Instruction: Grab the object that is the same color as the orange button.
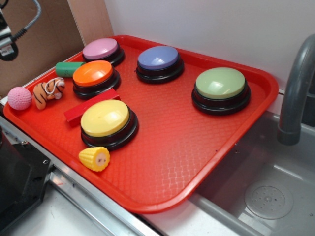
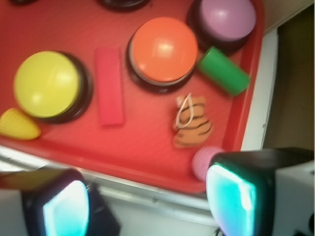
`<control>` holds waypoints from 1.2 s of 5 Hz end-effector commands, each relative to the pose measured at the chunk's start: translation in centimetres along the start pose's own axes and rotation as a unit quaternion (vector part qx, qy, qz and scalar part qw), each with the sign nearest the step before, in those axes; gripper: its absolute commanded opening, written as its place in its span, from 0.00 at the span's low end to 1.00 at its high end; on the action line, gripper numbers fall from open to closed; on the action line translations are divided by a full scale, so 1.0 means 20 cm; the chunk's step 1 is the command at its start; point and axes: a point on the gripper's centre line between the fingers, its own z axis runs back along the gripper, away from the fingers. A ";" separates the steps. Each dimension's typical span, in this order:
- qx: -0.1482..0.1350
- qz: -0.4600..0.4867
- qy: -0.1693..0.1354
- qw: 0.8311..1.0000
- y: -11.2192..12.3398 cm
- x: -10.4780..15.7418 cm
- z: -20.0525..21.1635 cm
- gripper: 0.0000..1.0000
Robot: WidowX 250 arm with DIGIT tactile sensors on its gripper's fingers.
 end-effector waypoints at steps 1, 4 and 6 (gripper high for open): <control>0.044 -0.016 -0.031 0.998 0.18 0.03 -0.27 1.00; 0.044 -0.046 -0.035 0.997 0.19 0.11 -0.57 1.00; 0.032 -0.031 -0.036 0.998 0.21 0.11 -0.66 0.00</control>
